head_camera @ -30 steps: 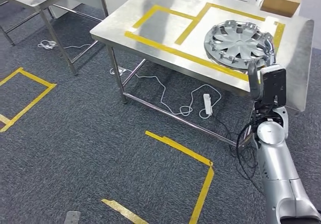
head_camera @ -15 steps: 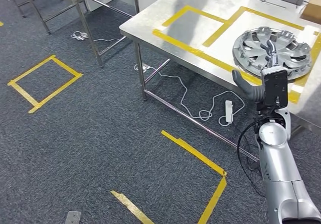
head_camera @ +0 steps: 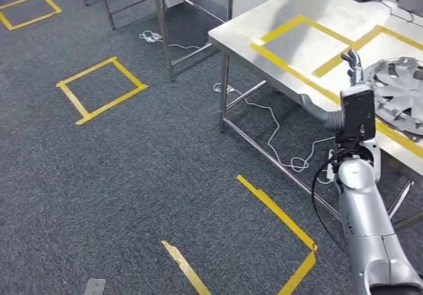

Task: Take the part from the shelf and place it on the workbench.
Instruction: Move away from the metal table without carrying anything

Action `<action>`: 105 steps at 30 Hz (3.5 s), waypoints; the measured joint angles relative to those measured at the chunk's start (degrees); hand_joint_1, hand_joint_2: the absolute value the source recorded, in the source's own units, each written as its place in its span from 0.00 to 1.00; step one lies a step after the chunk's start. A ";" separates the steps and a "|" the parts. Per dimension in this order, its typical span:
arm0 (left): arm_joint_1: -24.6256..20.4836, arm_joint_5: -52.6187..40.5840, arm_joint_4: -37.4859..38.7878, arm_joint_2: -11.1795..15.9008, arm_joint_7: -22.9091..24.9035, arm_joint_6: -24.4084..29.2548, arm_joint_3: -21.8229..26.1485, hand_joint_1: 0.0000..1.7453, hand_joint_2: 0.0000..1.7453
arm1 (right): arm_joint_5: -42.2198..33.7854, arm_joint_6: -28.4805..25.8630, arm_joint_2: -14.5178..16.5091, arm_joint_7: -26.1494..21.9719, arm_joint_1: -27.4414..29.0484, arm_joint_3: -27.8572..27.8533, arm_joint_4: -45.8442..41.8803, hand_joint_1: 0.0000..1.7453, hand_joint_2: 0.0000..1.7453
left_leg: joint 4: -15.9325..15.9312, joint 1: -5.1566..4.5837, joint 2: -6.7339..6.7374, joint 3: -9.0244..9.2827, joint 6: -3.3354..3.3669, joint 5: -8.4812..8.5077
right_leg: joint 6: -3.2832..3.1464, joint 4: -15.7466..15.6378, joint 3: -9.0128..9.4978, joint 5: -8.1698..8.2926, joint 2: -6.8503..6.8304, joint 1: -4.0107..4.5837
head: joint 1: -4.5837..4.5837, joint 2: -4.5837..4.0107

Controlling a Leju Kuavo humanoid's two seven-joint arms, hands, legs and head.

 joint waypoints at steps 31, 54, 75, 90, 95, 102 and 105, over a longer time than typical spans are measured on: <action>0.17 0.05 0.01 -0.15 -0.14 -0.10 -0.18 0.00 0.00 | 1.52 -0.68 -0.39 0.09 1.16 0.04 -1.89 0.00 1.00 | 0.08 -0.18 -0.12 -0.25 0.21 0.04 | -0.15 0.04 0.23 -0.39 0.14 0.08 | -0.06 -0.01; -0.86 -1.79 0.01 -0.36 0.23 -0.54 -1.64 0.00 0.00 | 3.20 -0.97 -0.04 -0.48 3.89 0.05 -5.43 0.00 1.00 | 13.62 0.62 -2.51 -6.73 -1.76 -4.47 | -2.28 -0.12 -0.39 0.99 2.89 -0.02 | -0.22 0.00; -1.17 -1.81 0.00 -0.52 0.24 -0.54 -1.68 0.00 0.00 | 3.21 -1.01 0.06 -0.45 4.24 -0.08 -5.93 0.00 1.00 | 0.96 0.53 -10.02 -0.56 -0.39 -0.10 | -0.12 0.97 -1.57 1.06 10.24 -0.62 | 0.37 0.01; -1.08 -1.81 0.00 -0.50 0.24 -0.54 -1.69 0.00 0.00 | 3.22 -0.96 0.25 -0.46 4.02 -0.02 -6.23 0.00 1.00 | 0.74 -0.71 0.37 0.08 -0.18 -0.75 | -1.26 0.33 0.08 0.05 -0.38 0.59 | -0.29 0.00; -1.16 -1.78 0.01 -0.45 0.23 -0.50 -1.68 0.00 0.00 | 3.22 -0.96 0.31 -0.46 3.92 -0.07 -6.43 0.00 1.00 | -0.51 0.14 -2.57 0.68 0.98 -0.07 | -0.09 7.23 -3.06 -4.25 4.32 0.16 | 0.16 -0.01; -1.29 -1.81 0.00 -0.57 0.24 -0.55 -1.69 0.00 0.00 | 3.20 -1.01 0.28 -0.42 4.40 -0.09 -6.42 0.00 1.00 | 0.25 0.43 -6.44 0.79 0.46 -0.63 | 0.61 5.24 -4.40 0.78 7.24 -0.45 | 0.35 -0.01; -1.19 -1.81 0.00 -0.52 0.24 -0.56 -1.69 0.00 0.00 | 3.20 -1.06 0.28 -0.41 4.41 -0.08 -6.38 0.00 1.00 | 0.85 0.39 -7.47 0.07 -0.38 -0.70 | 0.07 1.17 -2.27 1.45 8.45 -0.48 | 0.38 0.01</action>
